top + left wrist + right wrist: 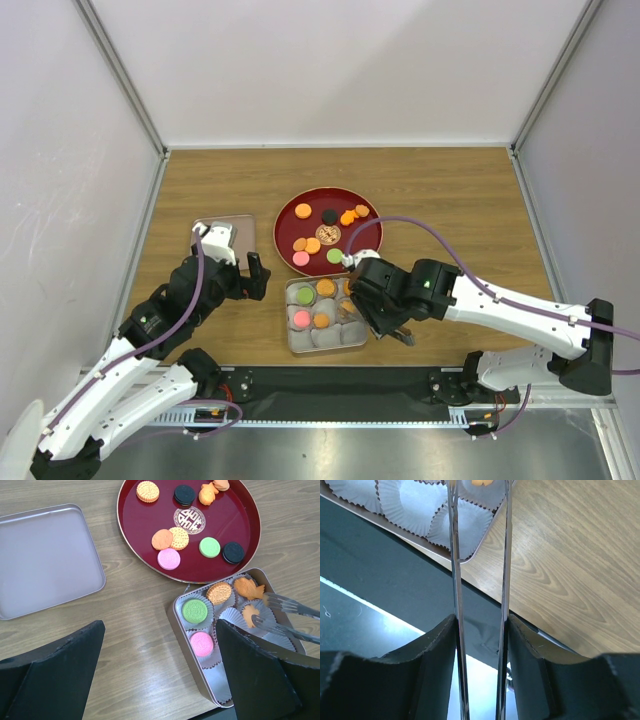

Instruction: Pack the cookies

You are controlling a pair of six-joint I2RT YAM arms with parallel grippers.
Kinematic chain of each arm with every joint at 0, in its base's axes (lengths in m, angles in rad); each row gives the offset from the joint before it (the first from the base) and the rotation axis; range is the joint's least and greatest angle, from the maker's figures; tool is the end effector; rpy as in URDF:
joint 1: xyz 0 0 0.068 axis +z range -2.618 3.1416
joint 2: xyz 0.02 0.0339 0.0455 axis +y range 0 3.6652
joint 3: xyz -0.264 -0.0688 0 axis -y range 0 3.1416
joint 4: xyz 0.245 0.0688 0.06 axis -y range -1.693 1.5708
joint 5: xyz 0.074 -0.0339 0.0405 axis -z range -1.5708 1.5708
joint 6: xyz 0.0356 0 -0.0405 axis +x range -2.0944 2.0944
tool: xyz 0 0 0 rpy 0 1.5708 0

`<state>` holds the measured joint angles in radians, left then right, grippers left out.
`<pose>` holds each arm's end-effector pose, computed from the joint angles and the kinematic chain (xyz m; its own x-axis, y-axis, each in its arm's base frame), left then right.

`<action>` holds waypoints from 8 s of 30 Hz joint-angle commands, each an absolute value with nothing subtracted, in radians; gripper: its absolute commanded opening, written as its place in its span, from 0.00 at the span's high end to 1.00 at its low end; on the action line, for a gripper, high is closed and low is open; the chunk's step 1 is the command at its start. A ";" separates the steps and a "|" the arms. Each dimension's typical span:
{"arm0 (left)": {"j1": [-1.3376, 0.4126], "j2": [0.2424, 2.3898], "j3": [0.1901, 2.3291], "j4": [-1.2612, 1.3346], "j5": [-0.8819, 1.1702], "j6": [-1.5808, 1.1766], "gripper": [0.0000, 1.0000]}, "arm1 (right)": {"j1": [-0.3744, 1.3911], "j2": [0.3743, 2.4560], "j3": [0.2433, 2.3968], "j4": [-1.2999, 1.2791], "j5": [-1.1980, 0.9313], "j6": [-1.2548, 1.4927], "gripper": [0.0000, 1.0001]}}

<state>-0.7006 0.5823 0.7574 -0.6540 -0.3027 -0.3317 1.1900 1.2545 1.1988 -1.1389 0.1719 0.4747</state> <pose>0.1033 -0.0732 0.3107 -0.4676 -0.0123 -0.8839 0.2759 0.9479 -0.1591 0.0896 0.2075 0.3092 -0.7149 -0.5739 -0.3995 -0.6348 0.7722 0.0264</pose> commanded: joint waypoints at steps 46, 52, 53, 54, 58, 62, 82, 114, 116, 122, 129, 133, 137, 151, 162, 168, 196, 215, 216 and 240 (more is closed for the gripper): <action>-0.709 0.584 0.772 -0.638 -0.307 -0.336 0.00 | 0.919 1.905 1.750 -0.940 0.225 0.167 0.47; -0.709 0.586 0.772 -0.638 -0.307 -0.336 0.01 | 0.896 1.919 1.738 -0.914 0.207 0.164 0.48; -0.709 0.586 0.772 -0.637 -0.305 -0.336 0.00 | 0.894 1.921 1.738 -0.914 0.207 0.166 0.48; -0.709 0.586 0.772 -0.637 -0.307 -0.334 0.00 | 0.893 1.922 1.738 -0.914 0.203 0.169 0.49; -0.709 0.583 0.770 -0.637 -0.307 -0.336 0.00 | 0.887 1.913 1.729 -0.913 0.206 0.173 0.49; -0.710 0.584 0.772 -0.638 -0.305 -0.336 0.00 | 0.868 1.902 1.717 -0.902 0.199 0.179 0.49; -0.709 0.581 0.772 -0.635 -0.302 -0.334 0.00 | 0.851 1.905 1.700 -0.890 0.133 0.183 0.50; -0.709 0.577 0.772 -0.637 -0.310 -0.336 0.00 | 0.853 1.551 1.591 -0.949 0.149 0.216 0.73; -0.710 0.578 0.772 -0.638 -0.313 -0.337 0.00 | 0.903 1.499 1.565 -0.968 0.133 0.222 0.73; -0.710 0.580 0.772 -0.638 -0.314 -0.339 0.00 | 1.038 1.382 1.467 -1.028 0.083 0.262 0.73; -0.709 0.583 0.773 -0.640 -0.319 -0.339 0.00 | 1.187 1.310 1.399 -1.074 0.046 0.340 0.73; -0.709 0.583 0.773 -0.641 -0.319 -0.341 0.00 | 1.233 1.304 1.368 -1.069 0.037 0.376 0.72; -0.710 0.581 0.773 -0.640 -0.319 -0.341 0.00 | 1.261 1.315 1.329 -1.025 0.009 0.396 0.72; -0.709 0.580 0.772 -0.640 -0.314 -0.339 0.00 | 1.304 1.361 1.286 -0.953 0.009 0.434 0.68; -0.710 0.580 0.772 -0.638 -0.313 -0.339 0.00 | 1.310 1.367 1.262 -0.916 -0.031 0.448 0.62; -0.710 0.580 0.772 -0.640 -0.313 -0.339 0.00 | 1.310 1.364 1.255 -0.910 -0.029 0.454 0.57; -0.718 0.574 0.772 -0.641 -0.319 -0.341 0.00 | 1.310 1.368 1.249 -0.902 -0.037 0.454 0.52; -0.723 0.572 0.773 -0.643 -0.325 -0.344 0.00 | 1.290 1.353 1.276 -0.937 -0.005 0.445 0.50; -0.724 0.572 0.773 -0.643 -0.325 -0.342 0.00 | 1.284 1.348 1.288 -0.946 -0.002 0.443 0.50; -0.726 0.568 0.773 -0.643 -0.333 -0.344 0.00 | 0.954 1.738 1.736 -0.917 0.255 0.224 0.52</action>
